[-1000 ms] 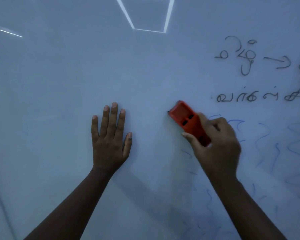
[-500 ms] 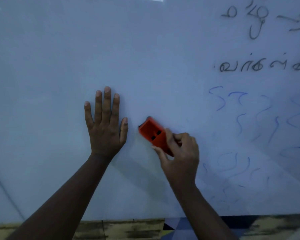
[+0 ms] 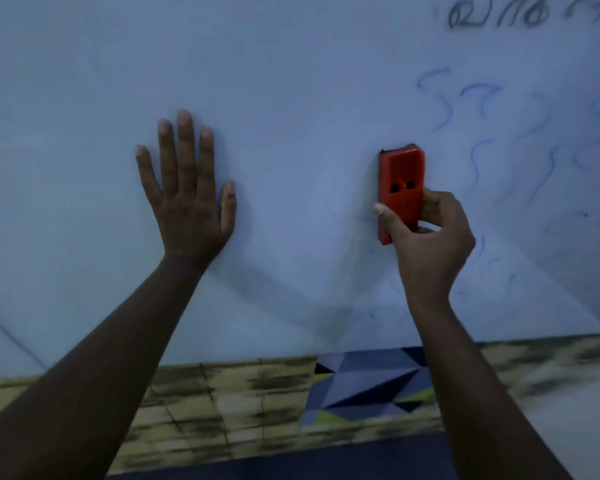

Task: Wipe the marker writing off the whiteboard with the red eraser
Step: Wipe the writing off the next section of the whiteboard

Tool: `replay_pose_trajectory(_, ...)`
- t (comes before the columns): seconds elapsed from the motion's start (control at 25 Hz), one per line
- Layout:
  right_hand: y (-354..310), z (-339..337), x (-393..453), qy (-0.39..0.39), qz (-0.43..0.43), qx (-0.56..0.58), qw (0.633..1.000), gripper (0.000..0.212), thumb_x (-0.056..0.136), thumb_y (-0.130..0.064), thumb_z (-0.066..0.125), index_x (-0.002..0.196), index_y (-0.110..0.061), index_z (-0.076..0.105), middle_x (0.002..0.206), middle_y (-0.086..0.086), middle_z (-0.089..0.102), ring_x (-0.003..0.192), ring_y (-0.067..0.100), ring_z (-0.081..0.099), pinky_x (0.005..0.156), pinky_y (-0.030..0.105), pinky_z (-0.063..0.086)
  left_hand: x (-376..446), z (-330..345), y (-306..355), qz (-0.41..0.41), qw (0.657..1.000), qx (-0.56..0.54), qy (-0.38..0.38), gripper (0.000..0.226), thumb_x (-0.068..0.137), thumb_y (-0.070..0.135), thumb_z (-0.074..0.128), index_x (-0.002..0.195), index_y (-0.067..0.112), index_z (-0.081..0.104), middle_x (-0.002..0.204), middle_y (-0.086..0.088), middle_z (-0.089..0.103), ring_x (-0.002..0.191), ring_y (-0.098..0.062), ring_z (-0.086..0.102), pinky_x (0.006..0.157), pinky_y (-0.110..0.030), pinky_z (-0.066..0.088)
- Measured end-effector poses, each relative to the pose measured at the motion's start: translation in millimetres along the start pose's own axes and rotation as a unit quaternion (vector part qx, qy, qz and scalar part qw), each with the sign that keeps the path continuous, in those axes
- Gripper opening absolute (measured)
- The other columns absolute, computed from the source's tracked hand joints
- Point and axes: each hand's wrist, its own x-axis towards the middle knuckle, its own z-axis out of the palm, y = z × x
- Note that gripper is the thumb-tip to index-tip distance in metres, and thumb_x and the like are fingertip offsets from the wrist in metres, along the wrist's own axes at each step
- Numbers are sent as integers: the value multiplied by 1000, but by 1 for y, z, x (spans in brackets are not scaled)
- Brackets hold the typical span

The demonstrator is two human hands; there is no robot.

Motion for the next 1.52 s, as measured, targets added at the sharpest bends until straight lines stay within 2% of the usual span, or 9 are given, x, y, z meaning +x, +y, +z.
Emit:
replay_pose_trajectory(0.16,4,1,-15,30,43,34,998,54,73,-46,92,107,-12,69,96,-4,74,86,2,69,71,20,58,-15,5,4,-16,1000,18,2,63,110,32,39,164,1,29,165,-31,34,156,-46,24,128,-62,10)
replay_pose_trajectory(0.28,-13,25,-18,32,12,32,999,53,72,-49,92,104,-16,67,96,-4,72,87,8,70,70,31,60,-26,9,5,-12,1000,24,1,64,110,33,39,164,2,28,165,-30,34,156,-46,24,129,-59,8)
replay_pose_trajectory(0.4,-17,50,-55,-41,-48,-32,997,53,70,-54,90,103,-21,65,98,-4,66,88,18,66,70,42,57,-34,10,6,-8,1000,13,1,66,110,35,39,166,5,24,165,-29,33,159,-43,21,129,-59,7)
replay_pose_trajectory(0.56,6,65,-112,-150,-136,-161,966,60,69,-60,88,108,-21,65,100,-3,61,88,18,58,62,34,55,-44,12,3,2,1000,16,-4,70,109,37,39,169,10,14,167,-25,27,164,-28,1,131,-57,3)
replay_pose_trajectory(0.84,26,21,-56,-16,158,43,986,45,69,-47,94,92,-22,65,83,-13,70,74,-1,66,73,31,60,-57,16,2,8,1000,20,1,69,108,37,41,167,6,22,164,-26,31,164,-26,-2,131,-55,1)
replay_pose_trajectory(1.0,82,10,-96,8,363,93,927,55,69,-54,92,90,-9,66,85,1,69,84,17,73,77,50,65,-66,18,3,6,1000,28,-3,70,108,36,42,168,8,19,164,-26,31,164,-26,-4,131,-56,2)
replay_pose_trajectory(1.08,90,13,-112,9,431,132,893,45,79,-41,89,93,-3,68,99,12,74,91,21,76,73,43,66,-70,18,4,7,1000,25,-6,71,108,37,42,168,9,18,164,-25,31,164,-26,-4,130,-56,2)
replay_pose_trajectory(1.28,35,24,-79,-18,381,198,903,50,85,-34,85,109,6,67,105,26,72,94,27,77,74,41,66,-82,20,3,16,1000,20,-11,75,107,37,45,169,10,13,164,-24,30,164,-26,-5,130,-56,1)
replay_pose_trajectory(1.52,35,29,-87,-8,339,148,929,52,79,-42,89,89,4,68,81,19,68,88,38,73,74,43,66,-95,20,2,28,999,15,-21,76,108,38,43,170,13,8,165,-22,25,164,-26,-7,130,-55,0)
